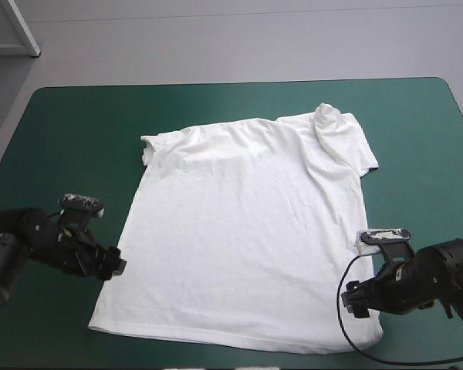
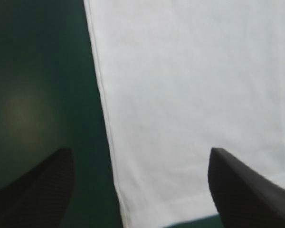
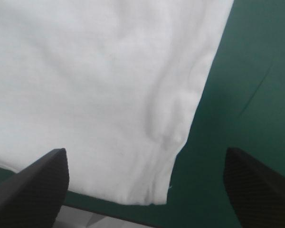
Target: Fold the cloth
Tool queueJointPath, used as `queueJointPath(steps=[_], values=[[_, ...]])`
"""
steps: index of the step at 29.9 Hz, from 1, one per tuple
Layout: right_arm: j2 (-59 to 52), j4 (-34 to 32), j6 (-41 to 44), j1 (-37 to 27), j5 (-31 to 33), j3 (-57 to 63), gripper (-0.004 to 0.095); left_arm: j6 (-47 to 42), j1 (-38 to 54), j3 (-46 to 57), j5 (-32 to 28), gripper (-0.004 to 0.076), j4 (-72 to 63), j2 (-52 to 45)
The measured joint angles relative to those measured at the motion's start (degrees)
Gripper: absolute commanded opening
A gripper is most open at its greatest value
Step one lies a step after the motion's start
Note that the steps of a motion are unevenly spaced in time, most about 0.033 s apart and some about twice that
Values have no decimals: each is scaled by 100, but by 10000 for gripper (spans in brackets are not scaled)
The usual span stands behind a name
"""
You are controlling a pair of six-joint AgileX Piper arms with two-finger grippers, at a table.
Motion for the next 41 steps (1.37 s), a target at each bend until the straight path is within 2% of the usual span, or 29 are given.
queueJointPath(steps=[4, 9, 16, 25, 28, 32, 38, 41], values=[[0, -209, 94, 0, -38, -353, 832, 169, 0, -867, -330, 567, -93, 1023], [0, -617, 324, 0, -50, -693, 832, -28, 0, -1962, -1070, 567, -227, 2262], [0, -699, 447, 0, -176, -852, 832, -79, -142, -3124, -1199, 566, -222, 3699], [51, -704, 494, 0, -192, -862, 791, -254, -565, -3706, -1699, 477, 29, 4710], [137, -704, 514, 0, -208, -911, 791, -358, -565, -3733, -1691, 451, 54, 4921], [399, -838, 569, 0, -456, -1177, 770, -385, -565, -3753, -1607, 351, 14, 4972], [1368, -1281, 578, -122, -921, -1825, 675, -403, -565, -3757, -1464, 93, 32, 4974], [2015, -1328, 493, -360, -1130, -2214, 651, -409, -565, -3764, -1403, -8, 59, 4979]])
